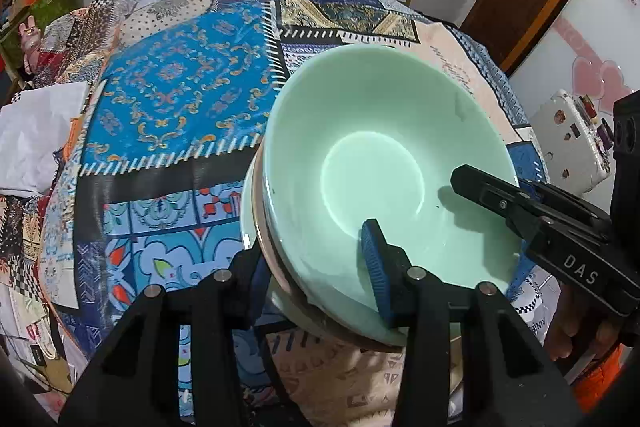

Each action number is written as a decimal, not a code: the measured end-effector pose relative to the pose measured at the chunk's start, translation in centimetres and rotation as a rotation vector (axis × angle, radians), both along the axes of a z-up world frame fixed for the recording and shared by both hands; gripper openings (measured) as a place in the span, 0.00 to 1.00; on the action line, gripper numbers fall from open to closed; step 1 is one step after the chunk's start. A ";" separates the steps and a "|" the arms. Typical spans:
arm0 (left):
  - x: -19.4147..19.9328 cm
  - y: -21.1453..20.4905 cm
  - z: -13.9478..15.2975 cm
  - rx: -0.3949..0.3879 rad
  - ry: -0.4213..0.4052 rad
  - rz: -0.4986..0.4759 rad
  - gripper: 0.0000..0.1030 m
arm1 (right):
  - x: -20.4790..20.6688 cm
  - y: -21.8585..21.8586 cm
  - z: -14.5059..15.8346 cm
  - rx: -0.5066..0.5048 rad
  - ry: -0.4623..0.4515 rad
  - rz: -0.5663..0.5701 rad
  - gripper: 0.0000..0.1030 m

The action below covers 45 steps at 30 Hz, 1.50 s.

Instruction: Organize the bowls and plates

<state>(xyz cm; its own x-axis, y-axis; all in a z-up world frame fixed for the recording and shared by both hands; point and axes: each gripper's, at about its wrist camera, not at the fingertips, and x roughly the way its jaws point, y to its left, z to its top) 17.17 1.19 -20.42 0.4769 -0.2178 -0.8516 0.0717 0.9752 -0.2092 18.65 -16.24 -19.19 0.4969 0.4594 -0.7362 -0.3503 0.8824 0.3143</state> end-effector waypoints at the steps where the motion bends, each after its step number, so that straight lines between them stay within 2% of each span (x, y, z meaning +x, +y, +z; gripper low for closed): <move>1: 0.2 -0.1 -0.3 0.001 0.006 -0.001 0.42 | 0.0 -0.1 -0.1 0.003 0.006 -0.003 0.26; 3: 0.6 -0.3 -0.8 0.004 0.015 0.001 0.42 | 0.5 -0.5 -0.7 0.016 0.028 -0.009 0.26; 6: 0.7 -0.8 -0.6 0.045 -0.014 -0.006 0.42 | 0.6 -0.7 -1.3 0.035 0.042 -0.009 0.25; 10: 0.8 -0.7 -0.7 0.038 -0.011 -0.010 0.42 | 0.6 -1.2 -1.5 0.078 0.047 -0.013 0.26; 16: -0.4 -0.3 1.3 0.137 -0.118 0.034 0.45 | -0.1 -2.3 -0.4 0.064 0.007 -0.058 0.27; 20: -2.0 0.1 3.6 0.180 -0.200 0.072 0.53 | -1.3 -2.7 1.8 0.047 -0.069 -0.060 0.27; 29: -8.0 0.9 11.5 0.159 -0.448 0.133 0.66 | -6.3 -2.5 9.0 0.032 -0.317 -0.012 0.27; 32: -10.3 0.6 13.9 0.148 -0.535 0.136 0.71 | -8.5 -2.5 11.3 0.035 -0.403 0.004 0.32; 34: -11.5 0.5 15.1 0.144 -0.580 0.137 0.81 | -9.9 -2.5 12.7 0.033 -0.461 0.006 0.36; 38: -14.0 -0.1 17.4 0.156 -0.677 0.139 0.85 | -11.9 -2.8 14.6 0.054 -0.546 -0.002 0.55; 41: -15.5 -0.2 18.5 0.148 -0.725 0.136 0.91 | -13.0 -3.1 15.7 0.074 -0.594 -0.004 0.66; 43: -16.3 -0.3 19.0 0.144 -0.750 0.139 0.93 | -13.6 -3.1 16.2 0.081 -0.626 -0.004 0.69; 45: -17.0 -0.4 19.5 0.145 -0.773 0.141 0.96 | -14.2 -3.1 16.6 0.081 -0.655 -0.003 0.79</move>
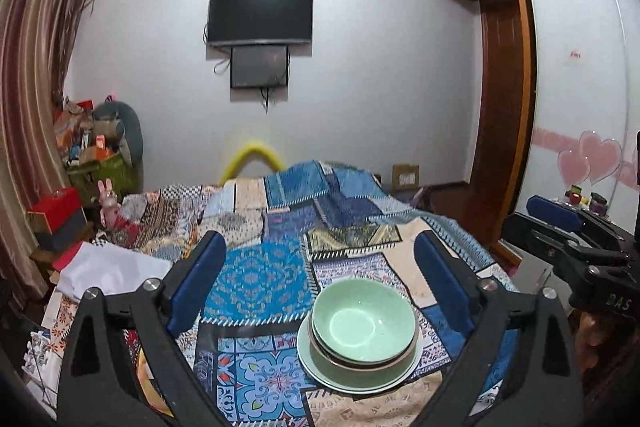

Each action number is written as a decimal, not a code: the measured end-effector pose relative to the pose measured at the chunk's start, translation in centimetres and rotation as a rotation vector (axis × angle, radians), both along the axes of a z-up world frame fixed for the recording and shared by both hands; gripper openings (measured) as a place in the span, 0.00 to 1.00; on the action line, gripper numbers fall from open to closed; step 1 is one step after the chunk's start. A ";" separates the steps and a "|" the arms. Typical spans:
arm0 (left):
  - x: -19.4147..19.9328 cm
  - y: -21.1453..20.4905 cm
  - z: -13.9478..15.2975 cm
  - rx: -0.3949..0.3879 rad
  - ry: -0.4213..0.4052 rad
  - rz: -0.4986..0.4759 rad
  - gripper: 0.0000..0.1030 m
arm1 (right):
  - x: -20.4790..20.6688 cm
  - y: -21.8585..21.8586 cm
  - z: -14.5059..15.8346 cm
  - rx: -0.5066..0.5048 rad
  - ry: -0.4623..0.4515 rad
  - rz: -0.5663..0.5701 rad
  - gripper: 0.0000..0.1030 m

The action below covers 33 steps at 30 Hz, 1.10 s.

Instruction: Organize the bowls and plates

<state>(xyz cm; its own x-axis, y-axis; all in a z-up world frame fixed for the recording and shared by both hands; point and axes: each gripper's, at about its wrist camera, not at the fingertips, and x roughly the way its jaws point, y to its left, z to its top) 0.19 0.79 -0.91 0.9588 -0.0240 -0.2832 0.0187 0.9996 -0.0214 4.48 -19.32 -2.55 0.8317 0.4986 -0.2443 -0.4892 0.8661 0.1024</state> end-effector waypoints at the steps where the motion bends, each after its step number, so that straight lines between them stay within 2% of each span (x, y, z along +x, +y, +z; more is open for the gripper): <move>1: -0.4 0.0 0.2 0.000 -0.012 0.000 0.98 | -0.2 0.0 0.2 0.003 -0.016 -0.004 0.82; 9: -1.5 0.1 0.9 -0.008 -0.062 0.014 1.00 | -0.6 0.2 0.6 0.016 -0.074 -0.025 1.00; 33: -1.8 0.6 0.3 -0.027 -0.076 0.012 1.00 | -0.5 0.2 -0.1 0.019 -0.042 -0.020 1.00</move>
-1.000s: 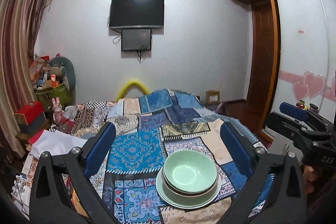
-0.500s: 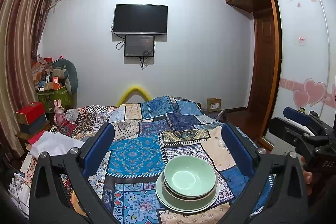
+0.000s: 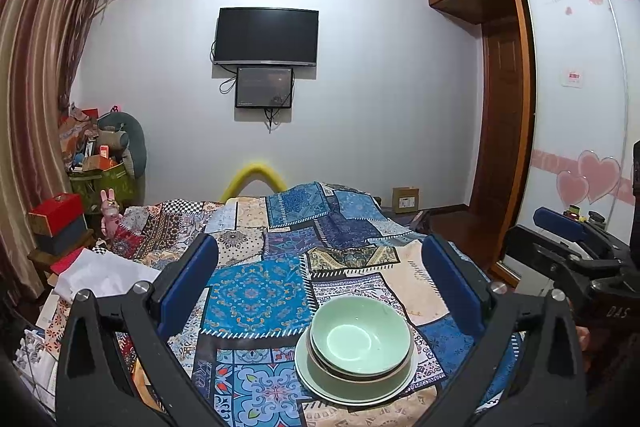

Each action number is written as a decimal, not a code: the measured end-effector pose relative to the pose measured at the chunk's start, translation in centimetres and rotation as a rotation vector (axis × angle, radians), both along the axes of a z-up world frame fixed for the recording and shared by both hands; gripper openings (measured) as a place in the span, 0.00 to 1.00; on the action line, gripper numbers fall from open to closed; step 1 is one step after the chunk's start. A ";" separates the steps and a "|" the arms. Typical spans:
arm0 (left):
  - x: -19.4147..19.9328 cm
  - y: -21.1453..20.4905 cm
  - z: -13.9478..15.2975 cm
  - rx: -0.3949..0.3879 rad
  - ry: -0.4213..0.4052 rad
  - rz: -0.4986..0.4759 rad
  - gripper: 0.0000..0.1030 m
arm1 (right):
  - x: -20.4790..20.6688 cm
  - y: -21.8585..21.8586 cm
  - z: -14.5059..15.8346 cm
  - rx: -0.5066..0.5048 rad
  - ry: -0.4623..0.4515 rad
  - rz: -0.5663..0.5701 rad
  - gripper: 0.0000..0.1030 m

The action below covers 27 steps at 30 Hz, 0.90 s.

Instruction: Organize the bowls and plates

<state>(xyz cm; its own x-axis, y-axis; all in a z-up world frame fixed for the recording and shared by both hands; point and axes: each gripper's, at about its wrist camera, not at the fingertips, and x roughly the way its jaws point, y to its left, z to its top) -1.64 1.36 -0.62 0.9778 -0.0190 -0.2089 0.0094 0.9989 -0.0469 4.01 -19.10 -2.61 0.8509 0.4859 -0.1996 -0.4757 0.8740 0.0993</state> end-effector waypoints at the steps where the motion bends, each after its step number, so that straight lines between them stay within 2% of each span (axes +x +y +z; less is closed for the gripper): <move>1: 0.0 0.0 0.0 0.000 0.001 -0.001 1.00 | 0.0 0.0 0.0 0.000 0.001 0.000 1.00; 27: 0.5 0.3 -0.1 -0.020 0.009 -0.010 1.00 | 0.1 0.2 0.1 0.001 0.008 0.009 1.00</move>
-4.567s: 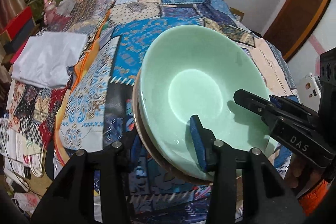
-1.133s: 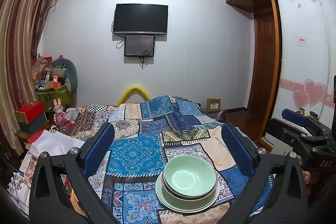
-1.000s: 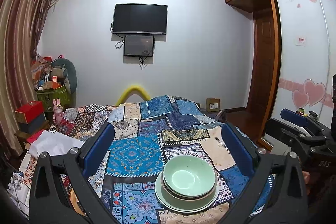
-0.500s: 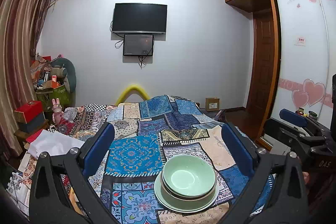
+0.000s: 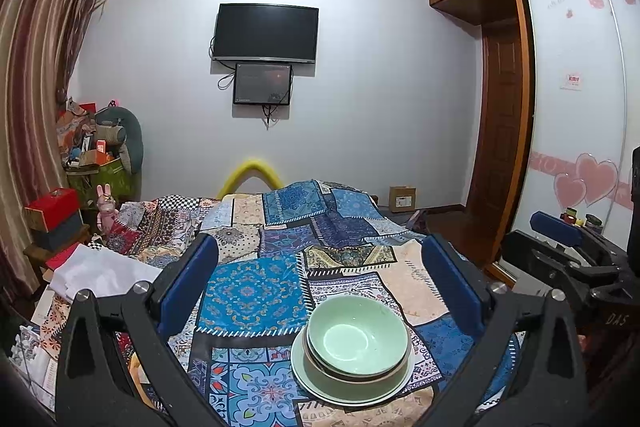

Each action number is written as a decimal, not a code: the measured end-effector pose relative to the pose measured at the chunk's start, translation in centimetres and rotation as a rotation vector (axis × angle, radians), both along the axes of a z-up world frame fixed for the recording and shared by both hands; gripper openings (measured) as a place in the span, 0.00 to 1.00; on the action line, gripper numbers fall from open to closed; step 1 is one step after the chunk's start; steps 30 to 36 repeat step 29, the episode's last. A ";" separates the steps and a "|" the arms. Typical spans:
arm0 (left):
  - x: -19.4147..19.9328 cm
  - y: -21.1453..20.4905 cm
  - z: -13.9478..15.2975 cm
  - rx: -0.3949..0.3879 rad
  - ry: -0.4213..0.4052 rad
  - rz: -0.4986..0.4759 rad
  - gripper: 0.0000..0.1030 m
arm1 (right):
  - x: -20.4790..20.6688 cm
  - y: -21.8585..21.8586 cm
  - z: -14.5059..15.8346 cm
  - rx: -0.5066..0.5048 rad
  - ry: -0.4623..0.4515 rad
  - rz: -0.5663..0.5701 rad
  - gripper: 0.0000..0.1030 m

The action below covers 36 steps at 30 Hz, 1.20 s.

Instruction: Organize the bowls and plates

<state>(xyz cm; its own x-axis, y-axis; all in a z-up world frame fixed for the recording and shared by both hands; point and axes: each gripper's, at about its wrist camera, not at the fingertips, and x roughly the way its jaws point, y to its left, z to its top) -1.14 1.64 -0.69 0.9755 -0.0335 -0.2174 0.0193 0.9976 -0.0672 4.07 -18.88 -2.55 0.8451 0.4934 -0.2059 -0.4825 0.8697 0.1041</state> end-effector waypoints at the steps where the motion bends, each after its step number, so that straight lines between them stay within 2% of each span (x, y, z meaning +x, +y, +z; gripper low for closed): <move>1: 0.0 0.0 0.0 -0.001 0.000 -0.002 1.00 | 0.0 0.0 0.0 0.001 0.000 0.000 1.00; 23: 0.2 -1.0 -0.3 0.021 0.002 -0.014 1.00 | 0.4 -0.1 -0.3 0.004 0.008 0.002 1.00; 36: 0.2 -0.8 -0.4 0.003 0.014 -0.021 1.00 | 0.6 -0.1 -0.5 0.002 0.017 -0.002 1.00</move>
